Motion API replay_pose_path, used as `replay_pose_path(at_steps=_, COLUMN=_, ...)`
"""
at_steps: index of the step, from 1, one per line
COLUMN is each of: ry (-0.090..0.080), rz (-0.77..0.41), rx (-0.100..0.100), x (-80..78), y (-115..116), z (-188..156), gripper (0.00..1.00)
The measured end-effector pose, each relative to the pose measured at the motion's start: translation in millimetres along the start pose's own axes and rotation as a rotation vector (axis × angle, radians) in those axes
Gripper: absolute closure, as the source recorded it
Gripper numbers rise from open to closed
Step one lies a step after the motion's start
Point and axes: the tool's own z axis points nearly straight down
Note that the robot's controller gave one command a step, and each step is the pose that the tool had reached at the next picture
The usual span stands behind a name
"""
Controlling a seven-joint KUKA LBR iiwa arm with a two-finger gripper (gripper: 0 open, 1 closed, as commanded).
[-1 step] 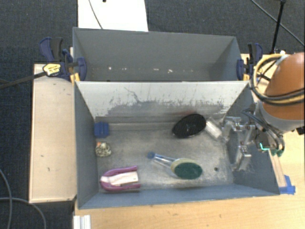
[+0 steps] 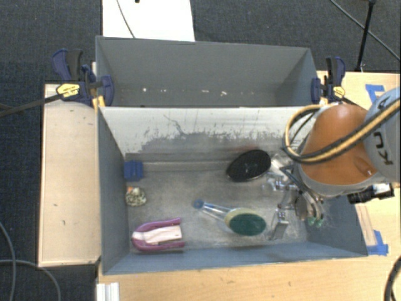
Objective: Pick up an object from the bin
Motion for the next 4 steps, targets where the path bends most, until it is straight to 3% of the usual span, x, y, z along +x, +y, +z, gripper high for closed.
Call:
replay_pose_path(at_steps=1, ry=-0.019, rz=-0.321, rx=0.001, x=6.5, y=50.9, z=77.7, gripper=0.00)
replay_pose_path(at_steps=2, ry=-0.009, rz=-0.322, rx=0.002, x=9.7, y=49.5, z=79.2, gripper=1.00)
replay_pose_path(at_steps=3, ry=-0.016, rz=-0.352, rx=0.002, x=-1.0, y=65.1, z=-47.8, gripper=1.00)
replay_pose_path(at_steps=4, ry=-0.017, rz=-0.359, rx=0.003, x=-6.0, y=59.1, z=-166.5, gripper=1.00)
